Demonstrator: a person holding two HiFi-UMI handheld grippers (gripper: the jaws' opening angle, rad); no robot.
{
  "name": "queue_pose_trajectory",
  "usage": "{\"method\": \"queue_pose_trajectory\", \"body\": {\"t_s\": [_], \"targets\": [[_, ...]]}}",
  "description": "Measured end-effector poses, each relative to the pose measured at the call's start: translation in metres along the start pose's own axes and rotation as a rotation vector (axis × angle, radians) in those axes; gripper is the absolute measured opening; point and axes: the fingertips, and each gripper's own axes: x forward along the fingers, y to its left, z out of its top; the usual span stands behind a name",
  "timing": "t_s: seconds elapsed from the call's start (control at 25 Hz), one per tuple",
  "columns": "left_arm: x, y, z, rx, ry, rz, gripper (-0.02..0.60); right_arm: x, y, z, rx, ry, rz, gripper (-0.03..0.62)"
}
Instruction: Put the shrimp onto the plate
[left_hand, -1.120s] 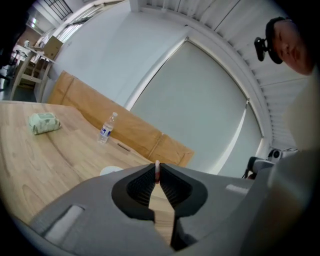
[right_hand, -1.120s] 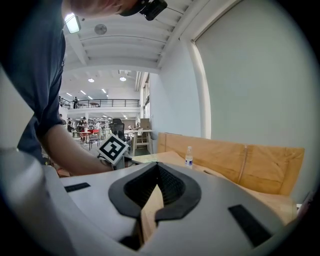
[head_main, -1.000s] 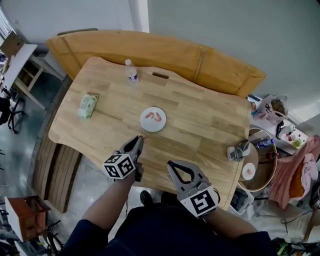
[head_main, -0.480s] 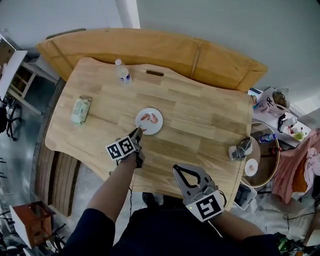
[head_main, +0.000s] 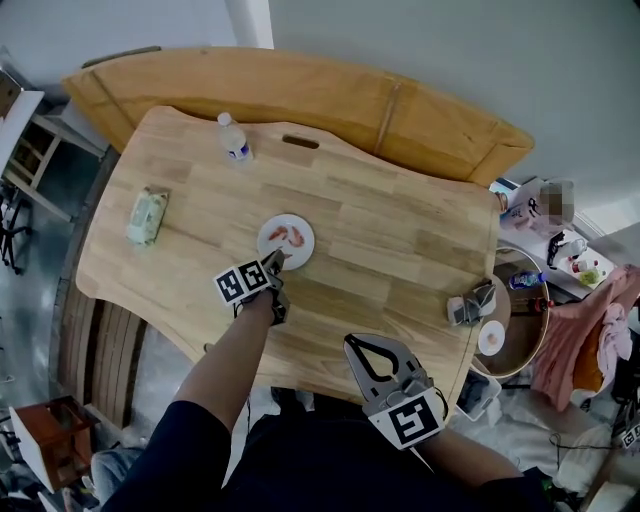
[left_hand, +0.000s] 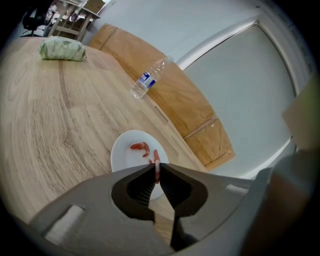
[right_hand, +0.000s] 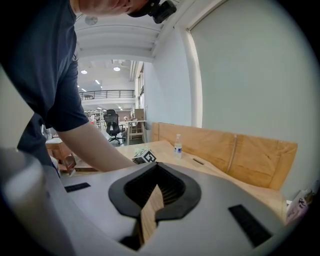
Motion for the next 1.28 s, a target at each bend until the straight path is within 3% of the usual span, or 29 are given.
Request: {"method": "queue_pose_trajectory", "body": {"t_s": [0.64,0.8,1.04,1.16,1.28], "targets": [[0.024,0.016,-0.004,-0.066,0.027,0.049,0.034,-0.002,-0.015,-0.010,0.013,0.020,0.007,0.009],[0.023,0.019,-0.009,0.004,0.069,0.071,0.073,0.001,-0.012,-0.011,0.009,0.016,0.022,0.009],[0.022,0.018,-0.015,0.241,0.172,0.132,0.126,0.000,-0.008,-0.016,0.008,0.024,0.037,0.009],[0.021,0.023,-0.013,0.262,0.179,0.153,0.144,0.000,-0.005,-0.017,0.010,0.022,0.044,0.009],[0.018,0.024,-0.009,0.214,0.161,0.142,0.147,0.000,-0.003,-0.015,0.015,0.017,0.046,0.009]]}}
